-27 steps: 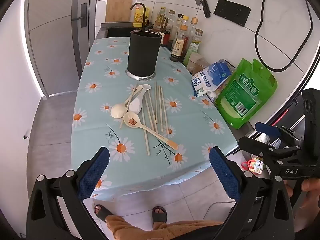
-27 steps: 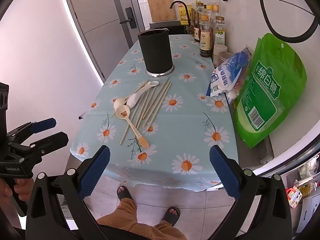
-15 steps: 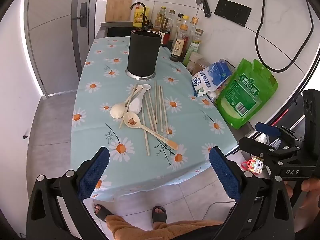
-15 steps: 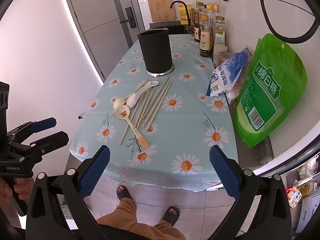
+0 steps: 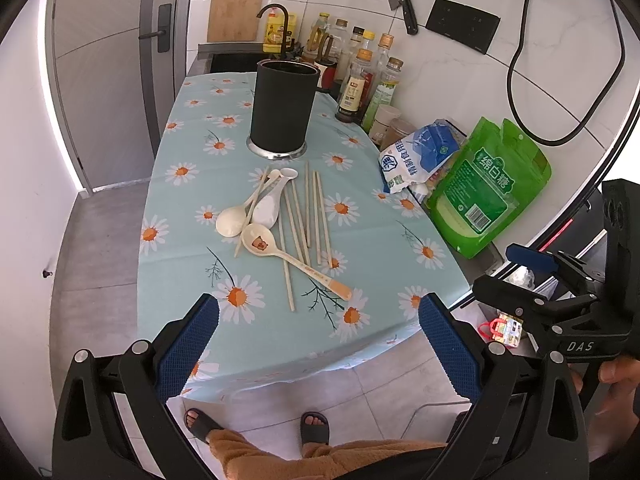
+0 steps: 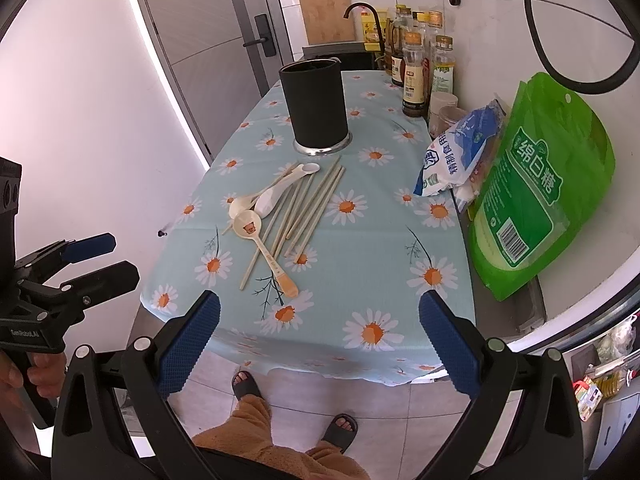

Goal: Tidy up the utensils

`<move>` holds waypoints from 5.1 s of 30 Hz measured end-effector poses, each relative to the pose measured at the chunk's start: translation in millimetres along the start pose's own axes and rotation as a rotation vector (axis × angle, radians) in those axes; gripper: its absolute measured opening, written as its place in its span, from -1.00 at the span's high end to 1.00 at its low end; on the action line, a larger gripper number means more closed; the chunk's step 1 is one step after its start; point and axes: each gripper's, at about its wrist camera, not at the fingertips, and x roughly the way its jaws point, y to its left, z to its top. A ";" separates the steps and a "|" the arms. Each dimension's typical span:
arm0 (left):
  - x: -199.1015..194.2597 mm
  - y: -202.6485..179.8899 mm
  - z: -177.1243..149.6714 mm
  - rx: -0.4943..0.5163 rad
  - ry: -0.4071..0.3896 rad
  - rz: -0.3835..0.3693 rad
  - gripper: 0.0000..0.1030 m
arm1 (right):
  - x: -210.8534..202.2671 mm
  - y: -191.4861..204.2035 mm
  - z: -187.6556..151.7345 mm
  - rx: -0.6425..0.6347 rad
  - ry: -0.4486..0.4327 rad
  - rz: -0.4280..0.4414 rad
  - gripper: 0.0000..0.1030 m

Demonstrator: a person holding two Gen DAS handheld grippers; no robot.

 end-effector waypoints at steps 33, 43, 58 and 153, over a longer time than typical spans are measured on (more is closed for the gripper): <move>-6.5 -0.4 -4.0 -0.019 0.005 -0.017 -0.88 | -2.6 -1.3 -3.5 -0.013 0.004 0.004 -0.92; -7.1 2.3 -3.3 -0.021 0.007 -0.017 -0.87 | -1.7 0.0 -2.9 -0.013 0.001 0.013 -0.92; -11.3 -9.7 -3.3 -0.018 0.029 0.012 -0.87 | -0.5 -8.2 -0.5 -0.036 0.033 0.092 -0.92; 136.3 141.7 71.0 -0.353 0.009 -0.330 0.95 | 278.9 -21.3 145.4 0.348 0.625 -0.106 0.78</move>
